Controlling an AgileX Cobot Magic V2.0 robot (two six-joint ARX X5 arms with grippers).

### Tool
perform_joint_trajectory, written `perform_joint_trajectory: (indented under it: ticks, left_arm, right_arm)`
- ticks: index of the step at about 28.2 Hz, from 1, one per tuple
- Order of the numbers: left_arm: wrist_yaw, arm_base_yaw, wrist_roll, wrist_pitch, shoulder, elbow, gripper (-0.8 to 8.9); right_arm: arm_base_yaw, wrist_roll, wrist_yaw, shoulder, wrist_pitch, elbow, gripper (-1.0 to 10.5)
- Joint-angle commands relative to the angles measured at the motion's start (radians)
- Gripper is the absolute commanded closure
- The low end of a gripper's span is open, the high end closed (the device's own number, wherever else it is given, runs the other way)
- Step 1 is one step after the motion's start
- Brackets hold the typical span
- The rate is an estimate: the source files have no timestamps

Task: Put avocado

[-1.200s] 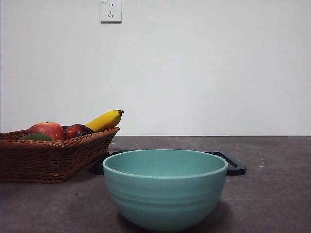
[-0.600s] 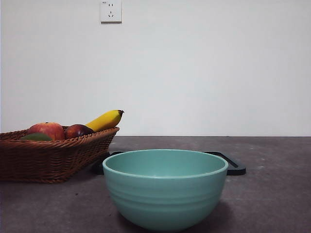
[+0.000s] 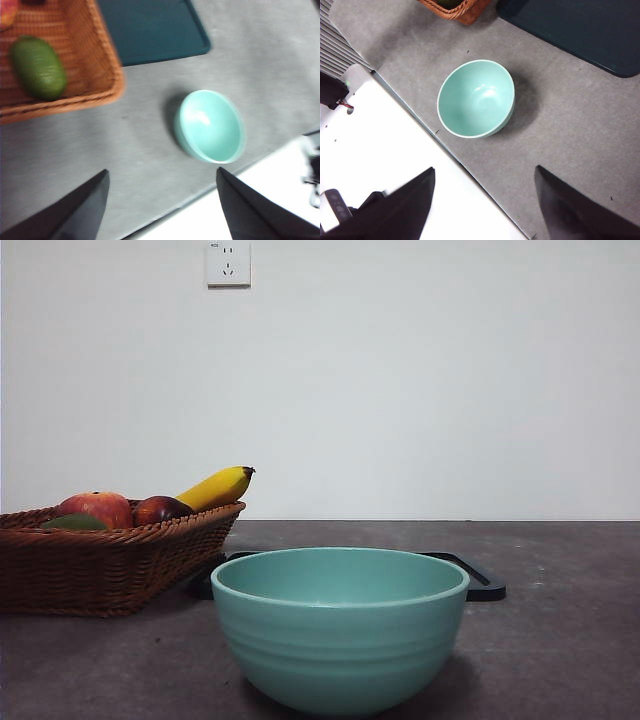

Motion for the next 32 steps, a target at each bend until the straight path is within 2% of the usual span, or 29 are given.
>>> perform_joint_trajectory:
  ticks: [1, 8, 18, 27, 32]
  left_arm:
    - [-0.042, -0.003, 0.001, 0.013, 0.03, 0.019, 4.41]
    - [-0.084, -0.007, -0.018, 0.119, 0.136, 0.021, 4.34]
    - [-0.281, -0.076, -0.027, 0.293, 0.401, 0.034, 4.35]
    - [-0.473, -0.14, -0.026, 0.386, 0.647, 0.091, 4.36]
    - [-0.5, -0.159, -0.026, 0.43, 0.749, 0.119, 4.35]
  right_arm:
    - [0.005, -0.004, 0.0, 0.017, 0.01, 0.019, 6.2]
    - [0.005, -0.004, 0.0, 0.037, 0.01, 0.019, 6.2]
    - [0.005, -0.004, 0.0, 0.04, 0.01, 0.019, 6.2]
    - [0.005, -0.003, 0.0, 0.042, 0.01, 0.019, 6.2]
    - [0.005, 0.005, 0.0, 0.042, 0.01, 0.019, 6.2]
